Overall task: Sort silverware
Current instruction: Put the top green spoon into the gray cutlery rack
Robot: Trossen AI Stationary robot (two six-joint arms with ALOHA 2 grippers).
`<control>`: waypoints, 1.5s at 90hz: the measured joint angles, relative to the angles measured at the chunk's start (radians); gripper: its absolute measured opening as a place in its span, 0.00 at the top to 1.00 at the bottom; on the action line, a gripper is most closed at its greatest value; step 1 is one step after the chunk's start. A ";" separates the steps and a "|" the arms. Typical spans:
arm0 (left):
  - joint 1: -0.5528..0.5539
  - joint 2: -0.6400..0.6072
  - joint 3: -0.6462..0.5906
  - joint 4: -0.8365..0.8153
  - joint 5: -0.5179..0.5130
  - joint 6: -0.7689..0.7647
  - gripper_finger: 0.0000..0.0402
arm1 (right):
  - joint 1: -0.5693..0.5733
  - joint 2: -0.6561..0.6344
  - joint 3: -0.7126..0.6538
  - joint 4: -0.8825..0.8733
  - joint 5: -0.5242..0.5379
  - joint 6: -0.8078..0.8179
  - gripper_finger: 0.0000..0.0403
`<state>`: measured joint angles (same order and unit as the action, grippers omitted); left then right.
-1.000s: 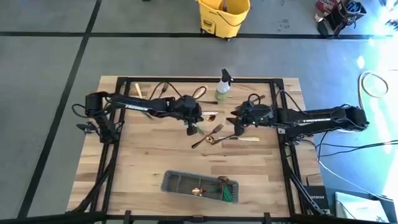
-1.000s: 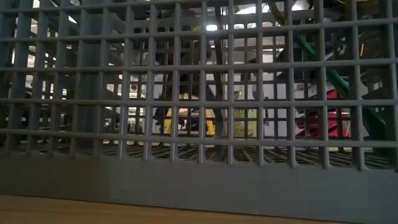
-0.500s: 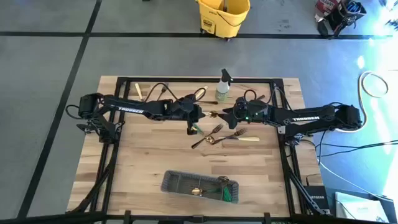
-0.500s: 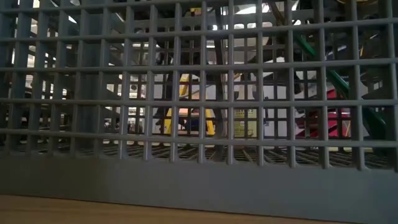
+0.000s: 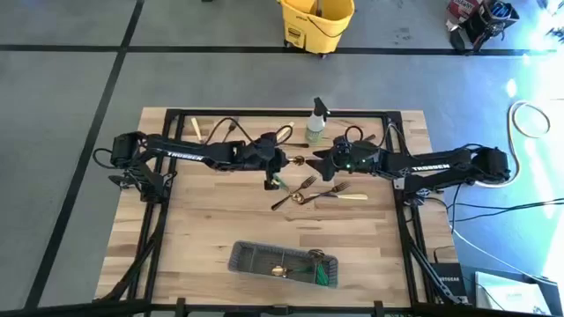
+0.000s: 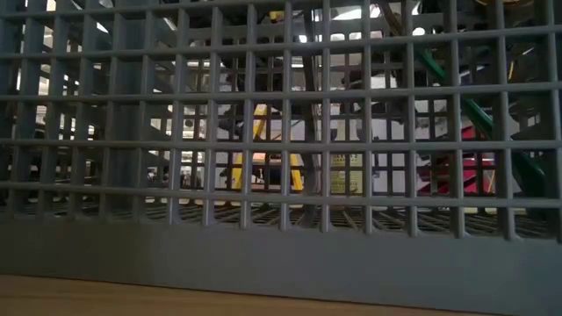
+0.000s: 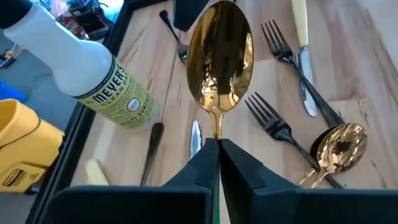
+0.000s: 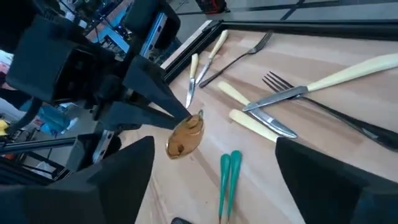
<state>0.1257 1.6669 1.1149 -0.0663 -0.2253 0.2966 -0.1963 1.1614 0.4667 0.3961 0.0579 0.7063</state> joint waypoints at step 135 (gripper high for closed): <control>-0.006 0.000 0.000 -0.021 -0.033 0.041 1.00 | 0.025 0.218 0.146 -0.035 0.037 -0.011 0.98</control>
<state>0.1201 1.6669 1.1145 -0.0873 -0.2579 0.3372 -0.1709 1.3792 0.6128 0.3611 0.0946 0.6955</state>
